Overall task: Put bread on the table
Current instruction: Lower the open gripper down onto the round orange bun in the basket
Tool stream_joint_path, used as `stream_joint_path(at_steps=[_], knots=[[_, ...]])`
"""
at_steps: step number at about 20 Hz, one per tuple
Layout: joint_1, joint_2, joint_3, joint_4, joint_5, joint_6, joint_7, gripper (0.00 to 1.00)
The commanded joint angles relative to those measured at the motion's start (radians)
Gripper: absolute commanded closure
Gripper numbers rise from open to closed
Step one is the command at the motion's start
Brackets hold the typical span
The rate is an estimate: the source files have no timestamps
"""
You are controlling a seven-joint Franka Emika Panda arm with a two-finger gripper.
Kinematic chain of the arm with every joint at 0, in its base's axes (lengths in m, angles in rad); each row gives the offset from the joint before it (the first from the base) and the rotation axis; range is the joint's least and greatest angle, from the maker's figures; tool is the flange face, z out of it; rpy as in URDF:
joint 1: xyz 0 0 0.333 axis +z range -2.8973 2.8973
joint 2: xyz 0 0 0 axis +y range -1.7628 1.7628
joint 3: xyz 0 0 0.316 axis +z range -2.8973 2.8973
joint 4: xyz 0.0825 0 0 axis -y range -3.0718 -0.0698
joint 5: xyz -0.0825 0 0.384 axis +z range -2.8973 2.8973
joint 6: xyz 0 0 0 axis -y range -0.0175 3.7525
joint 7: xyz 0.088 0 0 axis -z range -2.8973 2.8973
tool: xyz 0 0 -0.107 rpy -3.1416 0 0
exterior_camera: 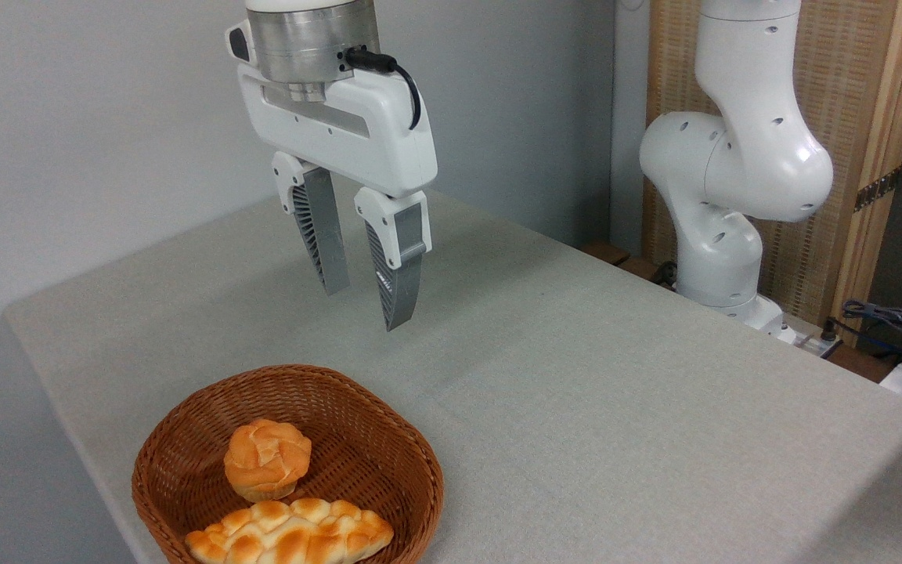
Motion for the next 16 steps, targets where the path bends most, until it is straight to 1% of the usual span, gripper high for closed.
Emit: stream_joint_path(at_steps=[1,6,10,11,13,16], knots=[[0.003,-0.007,0.008,-0.006,-0.022,-0.009,0.014,0.00],[0.003,-0.002,0.005,-0.006,-0.024,-0.005,0.011,0.00],[0.001,0.007,-0.007,-0.007,-0.024,0.044,0.011,0.00],[-0.004,0.015,-0.010,-0.018,-0.024,0.073,0.013,0.00],[-0.005,0.024,-0.042,-0.035,-0.021,0.139,0.014,0.00],[-0.008,0.050,-0.079,-0.079,-0.016,0.283,0.014,0.00]])
